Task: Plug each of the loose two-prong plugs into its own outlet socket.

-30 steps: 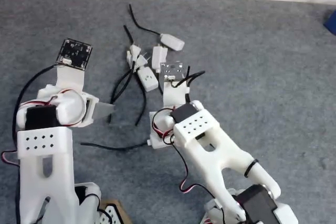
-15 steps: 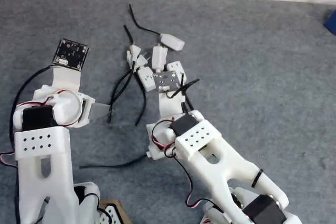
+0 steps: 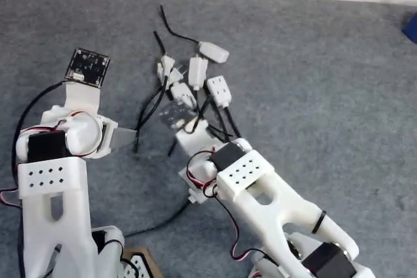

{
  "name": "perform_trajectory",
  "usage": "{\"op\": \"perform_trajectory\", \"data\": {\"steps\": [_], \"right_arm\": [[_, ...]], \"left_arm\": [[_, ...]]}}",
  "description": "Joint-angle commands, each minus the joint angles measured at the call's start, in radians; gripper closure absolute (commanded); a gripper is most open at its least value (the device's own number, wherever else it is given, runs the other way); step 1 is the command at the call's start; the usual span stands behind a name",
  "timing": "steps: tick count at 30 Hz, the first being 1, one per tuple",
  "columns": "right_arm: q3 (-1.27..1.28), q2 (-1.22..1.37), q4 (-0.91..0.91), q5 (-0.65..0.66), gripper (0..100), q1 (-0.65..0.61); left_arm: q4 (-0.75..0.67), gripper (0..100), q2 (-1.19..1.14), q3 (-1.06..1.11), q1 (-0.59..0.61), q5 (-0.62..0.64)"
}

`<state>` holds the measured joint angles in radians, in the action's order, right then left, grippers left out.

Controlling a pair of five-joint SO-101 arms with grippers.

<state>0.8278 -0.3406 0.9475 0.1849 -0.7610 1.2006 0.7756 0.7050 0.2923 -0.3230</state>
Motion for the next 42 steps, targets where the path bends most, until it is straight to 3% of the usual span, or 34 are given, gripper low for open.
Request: {"op": "perform_trajectory", "data": {"steps": [1,8,16,26,42], "right_arm": [[0.015,-0.008,0.019,0.046,99.2,-0.005],[0.039,-0.01,-0.045,-0.032,99.2,0.061],[0.387,-0.255,-0.255,-0.046,99.3,0.177],[0.615,-0.676,-0.248,0.011,99.3,0.211],[0.731,-1.127,-0.111,0.006,99.3,0.295]], "left_arm": [[-0.003,62,0.021,-0.008,0.005,-0.009],[-0.003,62,0.021,-0.005,0.008,-0.009],[-0.005,62,0.021,-0.012,0.01,-0.011],[-0.005,62,0.021,-0.012,0.007,-0.011],[0.005,62,0.021,-0.008,0.007,-0.011]]}}
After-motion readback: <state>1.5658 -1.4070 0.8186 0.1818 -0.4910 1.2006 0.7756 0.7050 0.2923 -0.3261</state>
